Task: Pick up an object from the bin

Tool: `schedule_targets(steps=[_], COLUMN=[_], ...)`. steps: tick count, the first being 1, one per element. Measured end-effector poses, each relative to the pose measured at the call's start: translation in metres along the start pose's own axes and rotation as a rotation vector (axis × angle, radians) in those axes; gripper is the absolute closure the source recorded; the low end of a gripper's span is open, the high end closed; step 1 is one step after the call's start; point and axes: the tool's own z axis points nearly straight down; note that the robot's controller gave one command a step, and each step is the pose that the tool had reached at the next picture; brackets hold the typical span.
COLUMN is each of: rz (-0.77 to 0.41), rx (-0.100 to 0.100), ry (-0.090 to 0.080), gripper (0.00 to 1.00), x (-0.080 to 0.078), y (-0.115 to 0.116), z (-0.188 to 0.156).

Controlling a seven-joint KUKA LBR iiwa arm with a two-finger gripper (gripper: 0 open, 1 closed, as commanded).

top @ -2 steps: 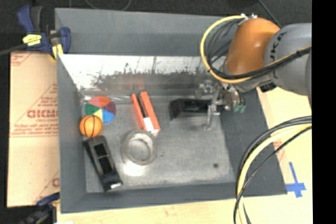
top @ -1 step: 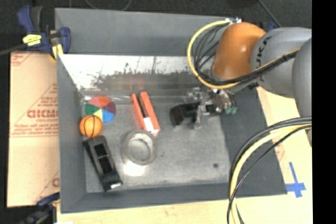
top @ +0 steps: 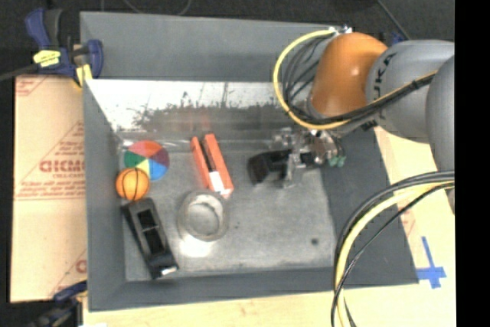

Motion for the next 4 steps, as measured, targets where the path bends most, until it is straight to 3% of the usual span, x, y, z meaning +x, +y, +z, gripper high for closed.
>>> schedule_targets(steps=[1,2,3,4], rz=[-0.074,-0.093,-0.113,-0.113], rx=[-0.008,-0.012,-0.004,-0.005], ry=[0.000,0.007,0.012,0.012], gripper=[1.00,1.00,1.00,1.00], x=[0.021,0.024,0.029,0.029], y=[-0.033,-0.049,-0.075,-0.075], z=[0.002,0.003,-0.091,-0.091])
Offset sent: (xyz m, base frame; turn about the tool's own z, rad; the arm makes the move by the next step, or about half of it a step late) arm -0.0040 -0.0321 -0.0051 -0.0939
